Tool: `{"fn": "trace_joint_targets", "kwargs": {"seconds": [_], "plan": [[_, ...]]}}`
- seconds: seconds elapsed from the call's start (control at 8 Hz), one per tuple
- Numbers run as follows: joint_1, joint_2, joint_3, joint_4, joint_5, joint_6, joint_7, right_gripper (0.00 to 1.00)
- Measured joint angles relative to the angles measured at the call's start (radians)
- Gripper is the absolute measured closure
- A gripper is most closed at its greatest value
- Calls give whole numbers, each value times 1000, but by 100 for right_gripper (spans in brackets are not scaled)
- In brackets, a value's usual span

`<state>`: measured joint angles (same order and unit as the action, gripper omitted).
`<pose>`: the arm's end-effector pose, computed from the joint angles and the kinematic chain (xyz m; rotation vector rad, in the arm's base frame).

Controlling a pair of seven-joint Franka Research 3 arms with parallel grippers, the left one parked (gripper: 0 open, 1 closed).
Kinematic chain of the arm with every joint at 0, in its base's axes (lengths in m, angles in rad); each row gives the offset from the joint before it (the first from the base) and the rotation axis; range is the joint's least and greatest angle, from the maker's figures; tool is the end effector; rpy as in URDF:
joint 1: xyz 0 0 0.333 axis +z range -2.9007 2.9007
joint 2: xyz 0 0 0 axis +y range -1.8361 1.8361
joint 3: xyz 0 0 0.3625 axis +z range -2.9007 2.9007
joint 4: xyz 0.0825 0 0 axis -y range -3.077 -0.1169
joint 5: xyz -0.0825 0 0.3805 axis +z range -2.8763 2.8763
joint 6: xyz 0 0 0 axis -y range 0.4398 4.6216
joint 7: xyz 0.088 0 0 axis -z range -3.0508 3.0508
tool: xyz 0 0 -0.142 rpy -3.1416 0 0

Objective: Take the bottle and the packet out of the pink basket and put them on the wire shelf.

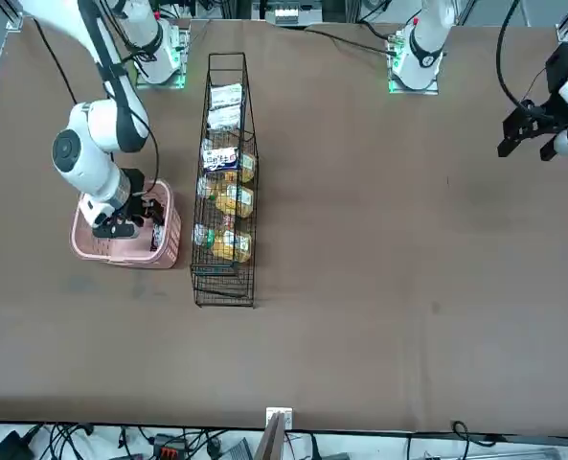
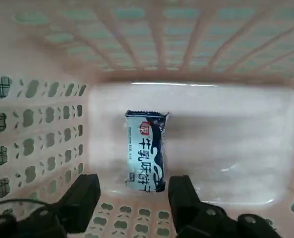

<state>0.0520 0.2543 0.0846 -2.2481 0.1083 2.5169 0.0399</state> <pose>0.5491 0.0767 0.2668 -3.0554 -0.0098 -0.0107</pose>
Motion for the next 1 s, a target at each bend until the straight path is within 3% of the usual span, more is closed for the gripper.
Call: {"fn": "trace_joint_targets", "kwargs": {"seconds": [1.0], "plan": [[6, 71, 1, 0, -1, 71, 0, 11]]}}
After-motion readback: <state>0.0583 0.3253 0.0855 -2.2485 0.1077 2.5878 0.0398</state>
